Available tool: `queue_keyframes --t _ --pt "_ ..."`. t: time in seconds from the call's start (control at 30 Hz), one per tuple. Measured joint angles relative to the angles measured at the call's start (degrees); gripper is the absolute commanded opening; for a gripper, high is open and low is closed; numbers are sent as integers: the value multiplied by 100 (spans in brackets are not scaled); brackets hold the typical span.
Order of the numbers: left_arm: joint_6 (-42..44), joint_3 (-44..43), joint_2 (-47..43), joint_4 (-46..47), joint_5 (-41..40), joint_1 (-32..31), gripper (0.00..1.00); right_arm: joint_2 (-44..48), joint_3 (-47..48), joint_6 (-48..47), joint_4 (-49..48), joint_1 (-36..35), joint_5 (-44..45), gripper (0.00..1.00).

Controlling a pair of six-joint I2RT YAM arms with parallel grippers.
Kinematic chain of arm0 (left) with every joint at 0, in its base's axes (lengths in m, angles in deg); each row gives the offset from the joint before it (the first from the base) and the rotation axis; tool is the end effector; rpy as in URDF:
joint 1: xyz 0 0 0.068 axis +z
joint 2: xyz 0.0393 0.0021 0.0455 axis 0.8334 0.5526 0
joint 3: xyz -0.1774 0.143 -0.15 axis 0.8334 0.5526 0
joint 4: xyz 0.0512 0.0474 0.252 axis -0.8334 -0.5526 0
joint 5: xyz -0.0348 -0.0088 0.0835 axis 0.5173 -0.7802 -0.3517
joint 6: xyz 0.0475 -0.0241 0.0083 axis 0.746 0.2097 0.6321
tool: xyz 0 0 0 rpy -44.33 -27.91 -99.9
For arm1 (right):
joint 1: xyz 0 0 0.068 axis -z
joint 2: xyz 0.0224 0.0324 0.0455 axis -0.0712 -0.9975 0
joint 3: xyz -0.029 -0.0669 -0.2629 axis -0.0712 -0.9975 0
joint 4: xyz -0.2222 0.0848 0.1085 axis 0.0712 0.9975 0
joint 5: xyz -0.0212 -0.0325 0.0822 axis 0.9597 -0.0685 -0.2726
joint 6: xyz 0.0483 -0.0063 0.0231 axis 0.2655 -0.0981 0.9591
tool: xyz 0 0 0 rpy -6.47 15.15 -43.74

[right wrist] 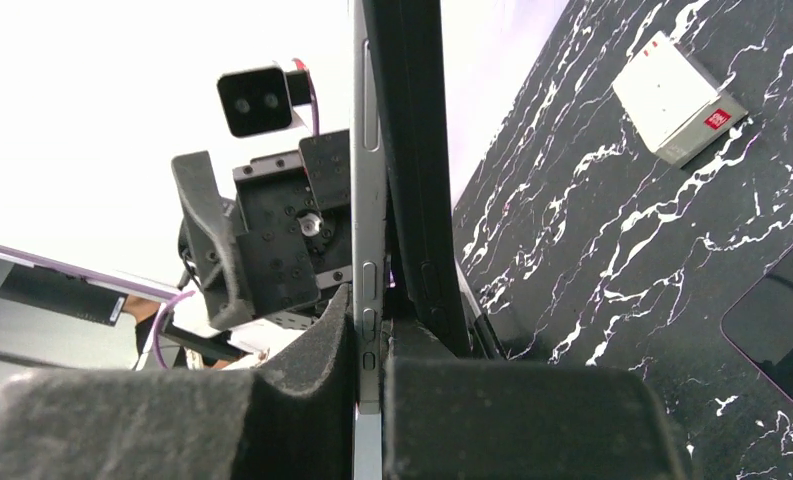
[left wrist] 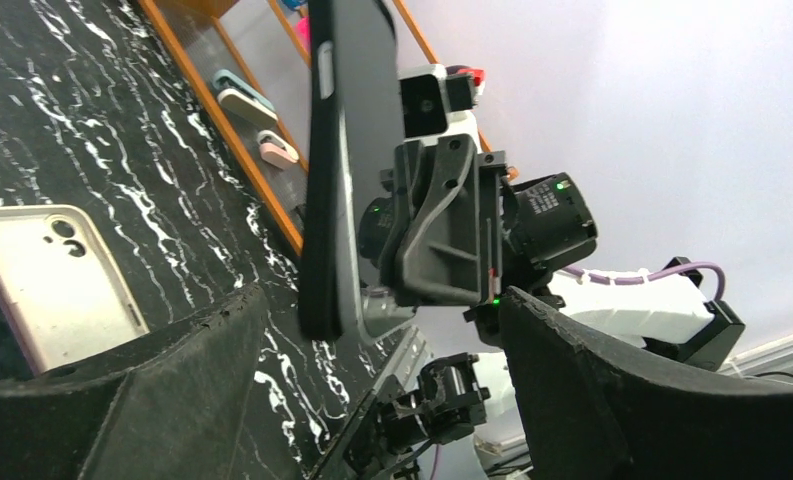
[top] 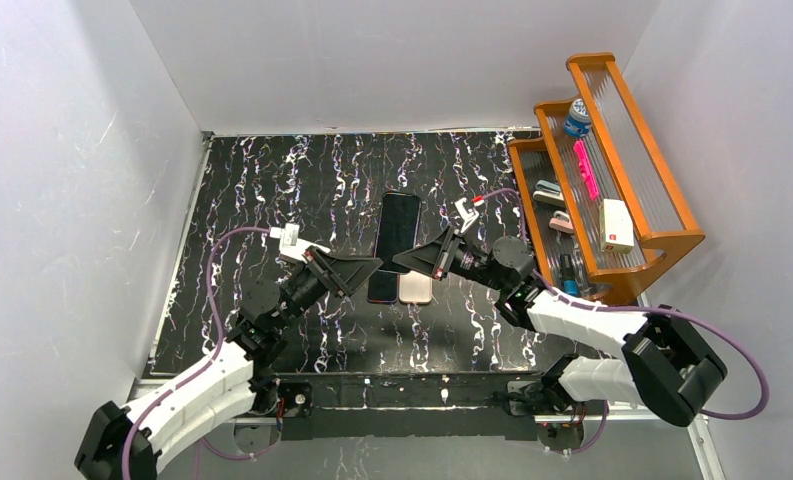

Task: Take the phone out of the phone case
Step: Remove the phone case from the phone.

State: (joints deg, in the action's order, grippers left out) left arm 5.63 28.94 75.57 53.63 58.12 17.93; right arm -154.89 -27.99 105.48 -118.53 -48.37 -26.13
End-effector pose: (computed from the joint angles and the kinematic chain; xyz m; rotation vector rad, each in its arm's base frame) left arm 0.1295 -0.1114 0.2689 -0.0659 1.4196 -1.5543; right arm 0.1754 0.1893 0.2603 -0.0374 1.7021 1.8096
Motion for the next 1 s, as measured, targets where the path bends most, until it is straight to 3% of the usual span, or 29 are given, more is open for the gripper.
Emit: queue_keyframes --t 0.23,0.53,0.77,1.0 --pt "402 192 -610 -573 -289 0 74 289 -50 2 201 42 142 1" --pt "584 254 -431 -855 -466 0 66 330 -50 0 269 42 153 1" --pt "728 256 -382 -850 -511 0 53 476 -50 -13 435 46 127 1" --pt "756 254 -114 -719 -369 24 56 638 -50 -85 597 46 87 1"
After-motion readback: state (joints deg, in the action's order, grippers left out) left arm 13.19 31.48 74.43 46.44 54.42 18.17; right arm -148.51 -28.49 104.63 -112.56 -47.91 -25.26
